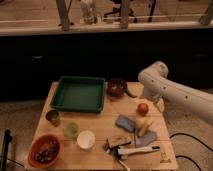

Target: Place apple in paper cup

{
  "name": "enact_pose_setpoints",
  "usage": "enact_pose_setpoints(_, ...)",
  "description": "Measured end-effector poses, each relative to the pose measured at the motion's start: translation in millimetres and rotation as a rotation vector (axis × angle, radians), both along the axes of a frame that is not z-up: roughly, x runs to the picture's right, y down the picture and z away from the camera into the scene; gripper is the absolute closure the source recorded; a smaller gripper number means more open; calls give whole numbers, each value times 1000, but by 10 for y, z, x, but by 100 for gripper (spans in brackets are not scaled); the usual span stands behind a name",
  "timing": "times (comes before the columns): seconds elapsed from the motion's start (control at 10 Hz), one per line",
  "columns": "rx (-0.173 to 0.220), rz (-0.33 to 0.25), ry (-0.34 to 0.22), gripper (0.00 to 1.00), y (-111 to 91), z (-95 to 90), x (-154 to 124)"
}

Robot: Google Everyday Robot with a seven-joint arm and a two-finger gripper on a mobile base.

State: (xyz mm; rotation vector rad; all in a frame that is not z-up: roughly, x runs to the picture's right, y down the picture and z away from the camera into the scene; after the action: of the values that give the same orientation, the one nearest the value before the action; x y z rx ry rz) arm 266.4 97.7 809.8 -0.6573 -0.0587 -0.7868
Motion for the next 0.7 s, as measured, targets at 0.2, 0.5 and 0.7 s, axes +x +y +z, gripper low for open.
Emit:
enact_pose_setpoints(0.2, -17, 1, -30, 20, 95, 73, -43)
enact_pose_setpoints(0.5, -19, -5, -82, 20, 175, 259, -136)
enact_pose_setpoints(0.7, -14, -13, -118, 20, 223, 416, -194)
